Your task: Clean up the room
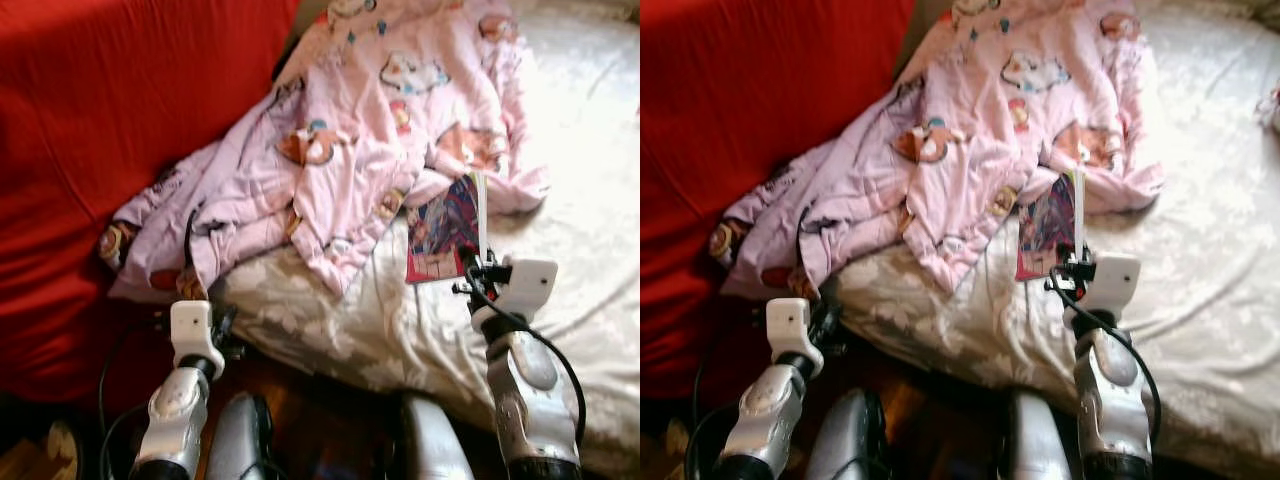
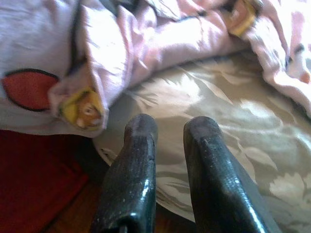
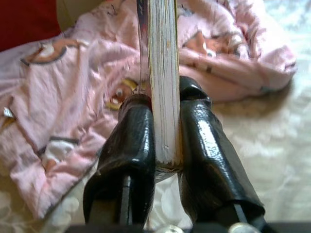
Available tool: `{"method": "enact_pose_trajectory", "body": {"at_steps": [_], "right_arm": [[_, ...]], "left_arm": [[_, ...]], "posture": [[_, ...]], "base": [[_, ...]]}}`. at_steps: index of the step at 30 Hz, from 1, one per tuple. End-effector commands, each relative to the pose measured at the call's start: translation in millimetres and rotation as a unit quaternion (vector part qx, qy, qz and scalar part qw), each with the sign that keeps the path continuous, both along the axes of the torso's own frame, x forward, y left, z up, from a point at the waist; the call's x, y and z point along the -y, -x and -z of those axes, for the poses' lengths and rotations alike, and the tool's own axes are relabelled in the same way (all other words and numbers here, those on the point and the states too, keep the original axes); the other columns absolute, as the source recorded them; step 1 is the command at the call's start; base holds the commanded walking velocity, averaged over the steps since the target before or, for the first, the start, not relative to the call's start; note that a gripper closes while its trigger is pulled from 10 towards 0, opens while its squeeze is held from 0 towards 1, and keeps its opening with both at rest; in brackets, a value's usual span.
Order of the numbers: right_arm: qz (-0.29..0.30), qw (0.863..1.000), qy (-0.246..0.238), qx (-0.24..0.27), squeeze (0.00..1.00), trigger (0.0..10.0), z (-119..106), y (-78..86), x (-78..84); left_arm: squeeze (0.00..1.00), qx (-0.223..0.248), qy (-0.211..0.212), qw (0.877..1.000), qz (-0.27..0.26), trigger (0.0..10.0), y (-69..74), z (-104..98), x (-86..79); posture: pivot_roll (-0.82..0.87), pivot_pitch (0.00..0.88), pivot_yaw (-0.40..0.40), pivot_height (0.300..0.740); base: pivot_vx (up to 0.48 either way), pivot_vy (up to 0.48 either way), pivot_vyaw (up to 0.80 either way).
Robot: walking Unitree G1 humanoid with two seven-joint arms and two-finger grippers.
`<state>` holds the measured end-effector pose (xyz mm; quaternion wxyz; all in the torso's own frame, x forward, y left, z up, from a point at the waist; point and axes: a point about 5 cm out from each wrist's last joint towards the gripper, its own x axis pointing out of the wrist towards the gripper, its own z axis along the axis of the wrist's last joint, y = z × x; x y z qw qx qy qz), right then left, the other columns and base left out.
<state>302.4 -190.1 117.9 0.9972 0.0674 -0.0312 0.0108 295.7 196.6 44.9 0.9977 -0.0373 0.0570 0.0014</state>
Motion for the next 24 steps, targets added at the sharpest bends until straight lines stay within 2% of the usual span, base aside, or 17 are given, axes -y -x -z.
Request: {"method": "enact_pose_trajectory", "body": {"at_steps": [1, 5, 10, 14, 16, 20, 24], "right_arm": [[-0.014, 1.0, 0.011, 0.002, 0.0, 10.0, -3.5, -3.8, -2.4], [-0.025, 0.999, 0.027, -0.009, 0.0, 10.0, 0.2, -5.3, -1.3], [-0.023, 0.999, 0.038, -0.007, 0.0, 10.0, 0.6, -9.1, 0.7], [-0.019, 1.0, 0.02, 0.001, 0.0, 10.0, -1.8, -11.0, 0.9], [-0.008, 1.0, 0.019, -0.002, 0.0, 10.0, -1.0, -12.5, 3.3], [0.001, 1.0, 0.019, -0.013, 0.0, 10.0, 2.4, -13.2, 4.0], [0.013, 0.999, 0.017, -0.038, 0.0, 10.0, 13.5, -10.6, 6.3]], "left_arm": [[0.0, -0.023, -0.004, 1.0, -0.016, 10.0, 6.3, 10.5, -9.4], [0.0, -0.039, -0.003, 0.999, -0.023, 10.0, 9.2, 18.1, -13.0], [0.0, -0.084, -0.004, 0.996, -0.033, 10.0, 17.2, 35.3, -16.7], [0.0, -0.115, 0.002, 0.992, -0.046, 10.0, 22.3, 44.8, -20.5], [0.0, -0.14, -0.002, 0.989, -0.047, 10.0, 26.5, 52.0, -20.9], [0.0, -0.16, -0.005, 0.986, -0.044, 10.0, 29.7, 57.5, -20.9], [0.0, -0.193, -0.009, 0.98, -0.05, 10.0, 38.6, 67.3, -23.9]], "posture": [[-0.01, 0.119, -0.002, 0.671], [0.0, 0.116, -0.011, 0.691], [-0.01, 0.104, -0.015, 0.721], [-0.02, 0.096, -0.017, 0.74], [-0.01, 0.089, -0.015, 0.74], [-0.01, 0.087, -0.013, 0.74], [-0.01, 0.09, -0.011, 0.74]], "base": [[0.0, 0.0, 0.0], [0.0, 0.0, 0.0], [0.0, 0.0, 0.0], [0.0, 0.0, 0.0], [0.0, 0.0, 0.0], [0.0, 0.0, 0.0], [0.0, 0.0, 0.0]]}}
